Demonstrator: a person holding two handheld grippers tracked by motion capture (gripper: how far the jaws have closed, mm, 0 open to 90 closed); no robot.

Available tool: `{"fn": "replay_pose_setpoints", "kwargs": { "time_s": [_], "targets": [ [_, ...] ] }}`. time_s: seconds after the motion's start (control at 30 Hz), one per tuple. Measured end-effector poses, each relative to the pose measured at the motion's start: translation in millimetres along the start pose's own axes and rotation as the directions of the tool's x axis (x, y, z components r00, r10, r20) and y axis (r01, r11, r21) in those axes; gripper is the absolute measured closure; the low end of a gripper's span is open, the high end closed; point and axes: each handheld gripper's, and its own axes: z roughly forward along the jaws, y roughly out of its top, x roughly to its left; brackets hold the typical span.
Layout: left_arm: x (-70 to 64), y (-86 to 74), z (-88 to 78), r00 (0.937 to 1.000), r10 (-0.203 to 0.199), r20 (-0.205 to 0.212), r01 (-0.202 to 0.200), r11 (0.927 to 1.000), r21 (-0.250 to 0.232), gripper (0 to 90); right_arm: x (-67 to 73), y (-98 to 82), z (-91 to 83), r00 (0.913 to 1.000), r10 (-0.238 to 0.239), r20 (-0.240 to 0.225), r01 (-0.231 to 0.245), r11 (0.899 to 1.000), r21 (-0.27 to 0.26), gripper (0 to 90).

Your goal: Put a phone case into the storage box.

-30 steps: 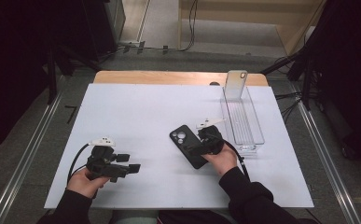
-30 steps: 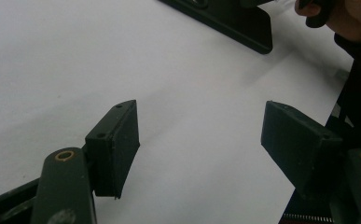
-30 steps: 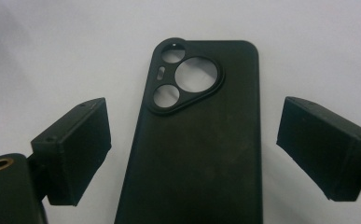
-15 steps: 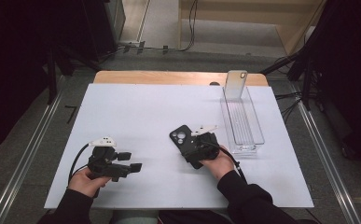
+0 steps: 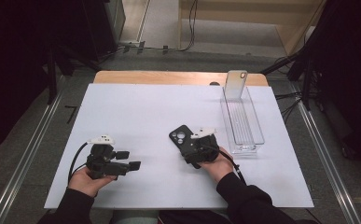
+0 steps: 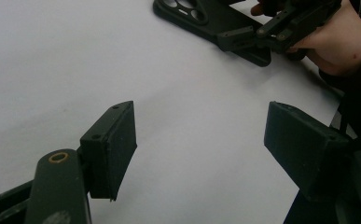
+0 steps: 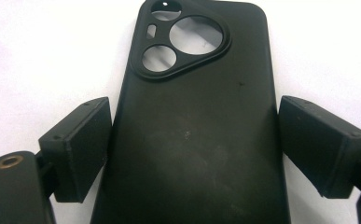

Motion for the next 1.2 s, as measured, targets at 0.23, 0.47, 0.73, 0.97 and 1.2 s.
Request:
{"fn": "replay_pose_setpoints", "kwargs": {
  "time_s": [0.23, 0.47, 0.73, 0.97, 1.2],
  "targets": [
    [-0.5, 0.1, -2.7, 0.9985, -0.044, 0.031, 0.046, 0.9981, -0.042, 25.5, -5.1, 5.7, -5.3, 0.9985, 0.037, -0.039, -0.038, 0.999, -0.012, 11.8],
    [-2.2, 4.0, -1.9, 0.9966, -0.072, 0.039, 0.074, 0.996, -0.051, 25.5, -5.3, 19.4, -24.2, 0.9948, 0.051, -0.088, -0.058, 0.996, -0.069, 12.1],
    [-7.5, 10.9, 4.3, 0.993, -0.102, 0.06, 0.103, 0.9945, -0.02, 26.0, -3.6, 28.2, -46.6, 0.9842, 0.084, -0.156, -0.105, 0.986, -0.131, 12.1],
    [-12.5, 23.0, 14.2, 0.9894, -0.126, 0.073, 0.128, 0.9914, -0.028, 26.0, 2.2, 25.0, -45.1, 0.9668, 0.138, -0.215, -0.165, 0.979, -0.117, 12.1],
    [-15.0, 37.3, 24.0, 0.9917, -0.111, 0.064, 0.113, 0.9934, -0.023, 26.0, 8.8, 23.3, -44.2, 0.9579, 0.175, -0.228, -0.205, 0.972, -0.118, 12.1]
  ]
}}
